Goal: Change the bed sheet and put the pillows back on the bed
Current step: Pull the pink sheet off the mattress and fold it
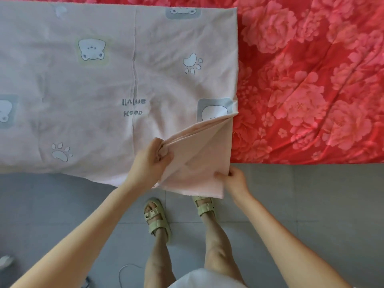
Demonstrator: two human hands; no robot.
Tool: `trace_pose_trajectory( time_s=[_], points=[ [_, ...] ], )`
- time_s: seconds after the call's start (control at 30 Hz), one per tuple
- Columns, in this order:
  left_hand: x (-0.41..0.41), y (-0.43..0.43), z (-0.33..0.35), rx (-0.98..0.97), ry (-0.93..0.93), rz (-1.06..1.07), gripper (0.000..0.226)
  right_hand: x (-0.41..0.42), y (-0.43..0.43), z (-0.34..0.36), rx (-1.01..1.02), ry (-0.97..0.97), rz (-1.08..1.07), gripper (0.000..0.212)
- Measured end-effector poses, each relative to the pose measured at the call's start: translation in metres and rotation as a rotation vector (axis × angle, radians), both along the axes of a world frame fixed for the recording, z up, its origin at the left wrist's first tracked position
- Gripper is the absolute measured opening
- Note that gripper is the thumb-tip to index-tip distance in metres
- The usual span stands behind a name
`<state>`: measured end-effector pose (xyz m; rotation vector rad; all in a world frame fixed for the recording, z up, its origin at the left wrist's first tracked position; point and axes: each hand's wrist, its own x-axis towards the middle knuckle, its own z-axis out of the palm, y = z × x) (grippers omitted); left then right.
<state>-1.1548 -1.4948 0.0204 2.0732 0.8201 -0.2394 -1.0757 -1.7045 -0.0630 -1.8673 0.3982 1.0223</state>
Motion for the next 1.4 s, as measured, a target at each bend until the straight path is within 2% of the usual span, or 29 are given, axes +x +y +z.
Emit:
trace_pose_trajectory(
  time_s=[0.07,0.17,0.3,0.37,0.4,0.47,0.57,0.7,0.87,0.93,1.0,1.07,1.17,1.23,1.3,1.4],
  points=[
    [-0.002,-0.015,0.012,0.087,-0.004,-0.019,0.012,0.000,0.003,0.034,0.065,-0.045,0.092,0.004],
    [-0.007,-0.044,0.028,0.109,0.013,0.034,0.009,0.008,0.023,0.078,0.152,-0.031,0.127,0.005],
    [-0.011,-0.076,0.048,0.116,-0.078,0.021,0.025,0.011,0.051,0.119,0.173,0.036,0.169,0.015],
    [-0.016,-0.082,0.051,0.282,-0.143,-0.133,0.025,0.009,0.058,0.134,0.185,0.054,0.174,0.016],
    [-0.018,-0.084,0.050,0.361,-0.105,-0.199,0.031,0.007,0.062,0.141,0.200,0.069,0.174,0.017],
    [-0.018,-0.080,0.047,0.441,-0.011,-0.201,0.039,0.004,0.067,0.148,0.219,0.096,0.195,0.019],
    [-0.023,-0.069,0.057,0.383,0.073,-0.087,0.021,0.008,0.076,0.150,0.164,0.102,0.264,0.024],
    [-0.030,-0.041,0.077,0.365,0.102,-0.099,0.024,0.052,0.093,0.137,0.008,0.016,0.153,0.053],
    [-0.044,0.001,0.099,0.312,0.034,-0.055,0.019,0.124,0.141,0.132,0.083,0.132,0.042,0.064],
    [-0.050,0.022,0.109,0.290,0.014,-0.059,0.031,0.148,0.168,0.135,0.119,0.080,-0.029,0.059],
    [-0.055,0.042,0.120,0.274,0.022,-0.033,0.045,0.169,0.196,0.137,0.082,0.012,-0.057,0.058],
    [-0.063,0.060,0.130,0.272,0.011,0.025,0.050,0.187,0.222,0.140,0.026,-0.043,-0.034,0.055],
    [-0.077,0.082,0.141,0.261,-0.004,0.128,0.051,0.200,0.260,0.150,-0.009,-0.116,0.011,0.046],
    [-0.090,0.096,0.146,0.274,-0.001,0.221,0.047,0.198,0.292,0.158,0.004,-0.258,0.057,0.045],
    [-0.108,0.112,0.152,0.285,0.009,0.358,0.038,0.182,0.331,0.171,0.046,-0.392,0.144,0.043],
    [-0.150,0.139,0.155,0.248,0.017,0.611,0.034,0.142,0.403,0.187,0.153,-0.496,0.254,0.037]
  ],
)
